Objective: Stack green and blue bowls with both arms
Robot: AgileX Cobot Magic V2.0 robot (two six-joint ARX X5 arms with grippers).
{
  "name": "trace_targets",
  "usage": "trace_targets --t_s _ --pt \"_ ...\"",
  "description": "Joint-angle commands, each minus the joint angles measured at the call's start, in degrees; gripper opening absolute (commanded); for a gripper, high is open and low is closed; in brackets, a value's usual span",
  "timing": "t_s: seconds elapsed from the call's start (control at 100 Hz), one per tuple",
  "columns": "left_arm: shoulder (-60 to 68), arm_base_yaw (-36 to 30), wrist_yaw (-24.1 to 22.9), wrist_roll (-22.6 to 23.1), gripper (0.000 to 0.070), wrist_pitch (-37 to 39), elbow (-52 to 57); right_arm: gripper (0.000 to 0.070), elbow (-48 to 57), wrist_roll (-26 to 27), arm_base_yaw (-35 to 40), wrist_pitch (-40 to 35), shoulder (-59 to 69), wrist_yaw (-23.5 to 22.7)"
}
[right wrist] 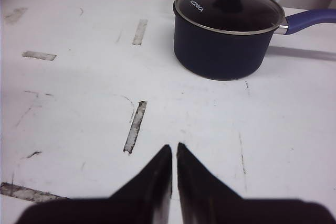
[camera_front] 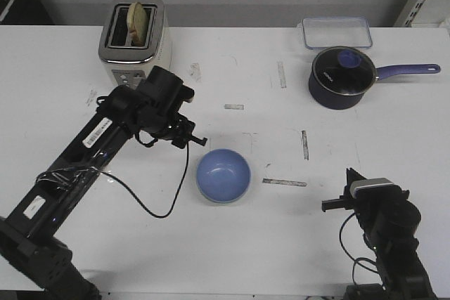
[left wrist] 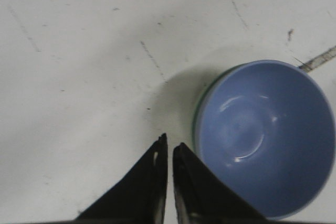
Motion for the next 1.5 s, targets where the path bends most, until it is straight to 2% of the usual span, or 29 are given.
trace_targets --t_s 0.0,0.34,0.52,0.69,0.86,0.95,1.08,1.27,1.49 --pt "-2.71 1.33 -0.28 1.01 0.0 2.1 -2.34 0.0007 0.35 0.22 0.09 0.37 0.07 -0.04" --pt "-24.72 14.16 -0.57 0.11 0.0 21.38 -28.7 0.0006 0.35 0.22 0.09 0.24 0.07 0.02" --pt "-38.88 21.07 -6.03 -2.38 0.0 32.26 -42.58 0.0007 0.35 0.37 0.09 0.17 -0.61 0.02" --pt "-51.84 25.0 -9.9 -2.03 0.0 39.26 -54.31 0.0006 0.35 2.1 0.09 -0.48 -3.56 1.01" --pt "-62.16 26.03 -11.3 -1.9 0.0 41.97 -62.55 0.0007 0.35 2.6 0.09 -4.17 -8.94 1.97" --pt "-67.25 26.03 -13.97 -1.77 0.0 42.47 -65.99 0.0007 0.33 2.89 0.09 -6.32 -12.87 2.73" --pt "-72.96 26.03 -14.62 -1.64 0.0 42.64 -69.33 0.0006 0.33 4.15 0.09 -6.73 -19.26 2.95" --pt "-78.68 26.01 -14.6 -1.46 0.0 42.73 -70.58 0.0006 0.35 4.76 0.09 -6.56 -26.25 2.75" --pt "-82.27 26.01 -14.6 -1.53 0.0001 42.6 -70.58 0.0007 0.35 4.72 0.09 -6.19 -27.45 2.8"
